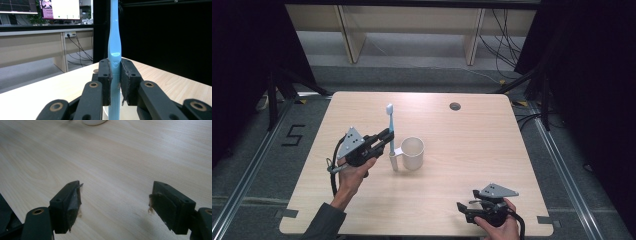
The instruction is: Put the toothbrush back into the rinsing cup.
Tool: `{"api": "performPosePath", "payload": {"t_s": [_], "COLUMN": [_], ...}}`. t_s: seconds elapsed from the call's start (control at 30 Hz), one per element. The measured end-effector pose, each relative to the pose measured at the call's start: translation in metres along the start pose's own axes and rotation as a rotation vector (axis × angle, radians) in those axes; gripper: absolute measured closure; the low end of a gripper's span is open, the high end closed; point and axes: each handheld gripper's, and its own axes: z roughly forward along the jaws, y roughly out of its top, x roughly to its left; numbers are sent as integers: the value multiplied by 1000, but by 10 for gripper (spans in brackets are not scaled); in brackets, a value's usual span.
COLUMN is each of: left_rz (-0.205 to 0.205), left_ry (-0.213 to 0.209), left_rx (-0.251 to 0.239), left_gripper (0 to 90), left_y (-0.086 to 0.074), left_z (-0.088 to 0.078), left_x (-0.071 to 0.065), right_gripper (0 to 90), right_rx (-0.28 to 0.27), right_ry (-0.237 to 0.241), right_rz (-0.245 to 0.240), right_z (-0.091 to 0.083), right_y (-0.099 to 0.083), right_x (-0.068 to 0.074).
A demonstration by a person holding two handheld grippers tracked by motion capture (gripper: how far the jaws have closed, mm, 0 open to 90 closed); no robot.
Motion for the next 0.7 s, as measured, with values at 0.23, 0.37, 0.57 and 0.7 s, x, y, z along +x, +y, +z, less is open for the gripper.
{"api": "performPosePath", "payload": {"t_s": [0.23, 0.37, 0.57, 0.7], "left_rz": [-12, -18, -20, -18], "left_ry": [0, -6, -6, -3], "left_rx": [-6, -18, -3, 0], "left_gripper": [785, 785, 785, 785], "left_y": [-5, -7, -11, -14], "left_z": [-2, -3, -1, -1], "left_x": [1, 1, -1, 0], "right_gripper": [249, 249, 249, 250], "right_rx": [0, -2, -1, -2], "right_ry": [1, 0, 0, 1], "right_rz": [-3, -10, -3, -8], "right_z": [0, 0, 0, 0], "right_y": [0, 0, 0, 0], "right_x": [0, -1, 0, 0]}}
